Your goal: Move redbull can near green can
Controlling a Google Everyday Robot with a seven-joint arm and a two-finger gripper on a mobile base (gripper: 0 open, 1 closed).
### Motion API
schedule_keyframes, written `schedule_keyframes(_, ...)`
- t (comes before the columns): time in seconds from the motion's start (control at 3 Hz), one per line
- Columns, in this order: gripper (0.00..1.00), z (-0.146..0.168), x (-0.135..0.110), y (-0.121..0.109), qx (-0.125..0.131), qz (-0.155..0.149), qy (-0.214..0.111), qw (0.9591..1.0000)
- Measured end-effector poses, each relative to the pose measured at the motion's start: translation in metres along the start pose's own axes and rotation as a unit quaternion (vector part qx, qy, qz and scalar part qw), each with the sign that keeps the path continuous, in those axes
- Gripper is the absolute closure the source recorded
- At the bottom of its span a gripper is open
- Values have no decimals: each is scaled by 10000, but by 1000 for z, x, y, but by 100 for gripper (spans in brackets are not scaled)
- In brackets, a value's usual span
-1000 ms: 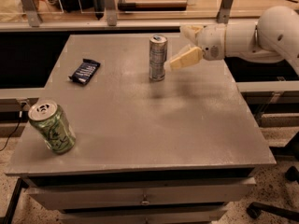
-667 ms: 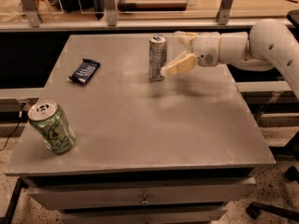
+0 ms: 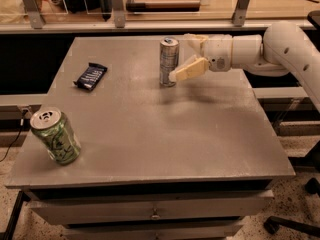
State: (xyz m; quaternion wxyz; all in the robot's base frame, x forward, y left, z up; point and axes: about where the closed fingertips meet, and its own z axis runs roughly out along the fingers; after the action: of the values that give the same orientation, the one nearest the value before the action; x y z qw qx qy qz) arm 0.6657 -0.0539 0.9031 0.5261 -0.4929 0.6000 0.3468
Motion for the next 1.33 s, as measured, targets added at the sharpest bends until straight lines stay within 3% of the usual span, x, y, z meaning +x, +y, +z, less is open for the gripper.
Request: schedule_keyframes(1.33, 0, 11, 35, -9, 24, 191, -235, 9995)
